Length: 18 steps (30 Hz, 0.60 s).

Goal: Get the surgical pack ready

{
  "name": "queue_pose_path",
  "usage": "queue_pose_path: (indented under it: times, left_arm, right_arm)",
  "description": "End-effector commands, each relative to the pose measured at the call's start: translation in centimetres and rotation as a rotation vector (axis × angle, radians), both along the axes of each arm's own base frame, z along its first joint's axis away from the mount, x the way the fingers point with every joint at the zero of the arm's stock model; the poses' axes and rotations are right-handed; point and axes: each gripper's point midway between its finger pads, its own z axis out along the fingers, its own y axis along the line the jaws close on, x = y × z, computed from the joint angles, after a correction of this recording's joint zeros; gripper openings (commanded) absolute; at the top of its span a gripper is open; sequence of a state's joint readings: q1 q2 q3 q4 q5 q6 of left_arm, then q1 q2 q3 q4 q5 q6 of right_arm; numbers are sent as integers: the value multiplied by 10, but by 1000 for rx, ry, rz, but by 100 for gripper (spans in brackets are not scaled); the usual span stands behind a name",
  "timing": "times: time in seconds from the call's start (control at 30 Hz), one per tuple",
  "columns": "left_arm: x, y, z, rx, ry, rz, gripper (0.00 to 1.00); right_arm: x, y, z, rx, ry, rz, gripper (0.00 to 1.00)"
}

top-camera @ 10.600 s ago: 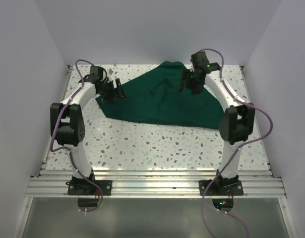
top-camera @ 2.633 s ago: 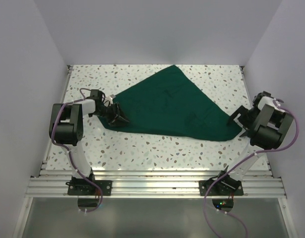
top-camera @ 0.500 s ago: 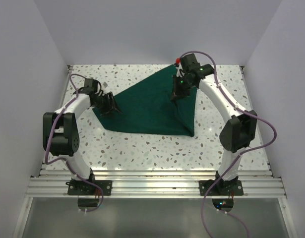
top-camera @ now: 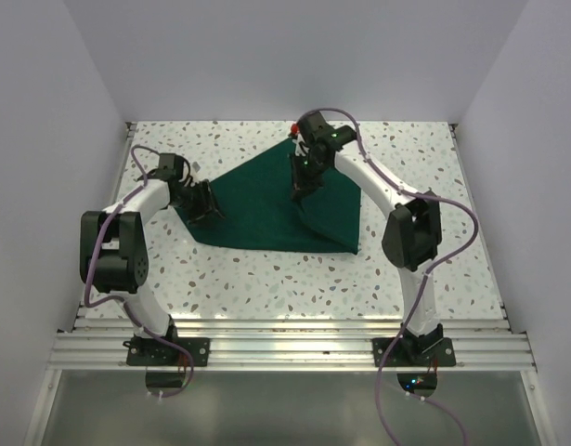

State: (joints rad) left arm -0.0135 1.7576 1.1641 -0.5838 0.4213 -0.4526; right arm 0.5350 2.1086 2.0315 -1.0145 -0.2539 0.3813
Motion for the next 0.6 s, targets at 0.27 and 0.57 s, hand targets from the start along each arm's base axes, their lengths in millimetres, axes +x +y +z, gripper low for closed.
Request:
queue_pose_path:
  times: [0.27, 0.57]
  left_arm:
    - [-2, 3, 20, -6, -56, 17, 56]
    - [-1, 3, 24, -6, -64, 30, 56]
  right_arm:
    - [-9, 35, -36, 53, 38, 128, 0]
    - [-18, 58, -48, 54, 52, 201, 0]
